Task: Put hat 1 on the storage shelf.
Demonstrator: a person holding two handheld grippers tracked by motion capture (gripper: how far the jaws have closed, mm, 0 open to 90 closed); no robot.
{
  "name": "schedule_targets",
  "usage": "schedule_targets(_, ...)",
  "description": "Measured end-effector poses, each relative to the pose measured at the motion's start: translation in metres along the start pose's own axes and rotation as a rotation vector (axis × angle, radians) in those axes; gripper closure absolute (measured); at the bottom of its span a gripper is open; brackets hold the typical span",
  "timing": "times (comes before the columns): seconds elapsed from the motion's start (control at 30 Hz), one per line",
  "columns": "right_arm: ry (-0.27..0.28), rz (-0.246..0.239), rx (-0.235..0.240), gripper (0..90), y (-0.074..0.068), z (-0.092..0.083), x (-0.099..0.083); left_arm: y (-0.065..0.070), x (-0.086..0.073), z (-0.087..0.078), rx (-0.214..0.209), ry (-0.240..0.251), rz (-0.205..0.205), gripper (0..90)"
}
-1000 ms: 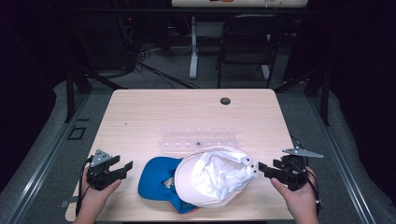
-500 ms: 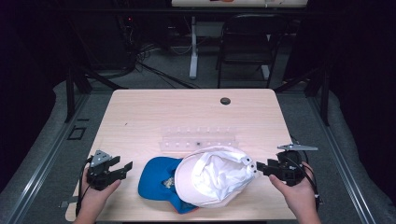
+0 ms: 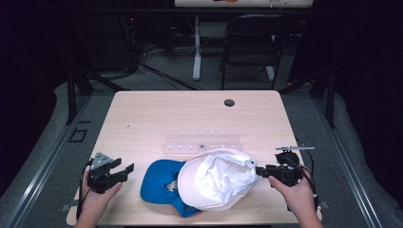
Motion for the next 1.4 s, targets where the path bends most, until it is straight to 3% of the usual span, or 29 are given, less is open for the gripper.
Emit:
schedule_targets(0.2, -0.017, 0.001, -0.004, 48.6, 0.000, 0.005, -0.002, -0.002, 0.000, -0.001, 0.017, -0.005, -0.003, 43.1)
schedule_targets(0.37, -0.028, 0.018, -0.013, 54.1, 0.000, 0.008, -0.003, -0.003, -0.001, 0.000, 0.026, -0.001, -0.011, 42.9)
schedule_targets(0.4, -0.039, 0.045, -0.003, 55.1, 0.001, 0.010, -0.003, -0.004, -0.002, 0.000, 0.028, -0.009, -0.008, 43.3)
schedule_targets(0.63, -0.071, 0.084, 0.036, 56.6, -0.002, 0.016, -0.005, -0.004, -0.002, 0.000, 0.027, -0.015, -0.007, 43.9)
schedule_targets(0.9, -0.095, 0.073, 0.037, 62.8, -0.003, 0.019, -0.007, -0.003, -0.002, 0.001, 0.019, -0.015, -0.003, 44.5)
schedule_targets(1.2, -0.114, 0.095, 0.035, 71.8, -0.004, 0.017, -0.006, -0.003, -0.004, 0.002, 0.016, -0.023, 0.000, 45.0)
schedule_targets(1.4, -0.102, 0.072, 0.017, 77.3, -0.004, 0.015, -0.004, -0.002, -0.004, 0.003, 0.014, -0.016, 0.006, 45.0)
Point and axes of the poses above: each handheld gripper's, and its own axes: z roughly forward along the jaws, x roughly out of its top, y roughly to its right, the point moved 5 cm from there along z, roughly forward along the jaws, and after that the axes turned 8 degrees about y, right-handed, at the moved point
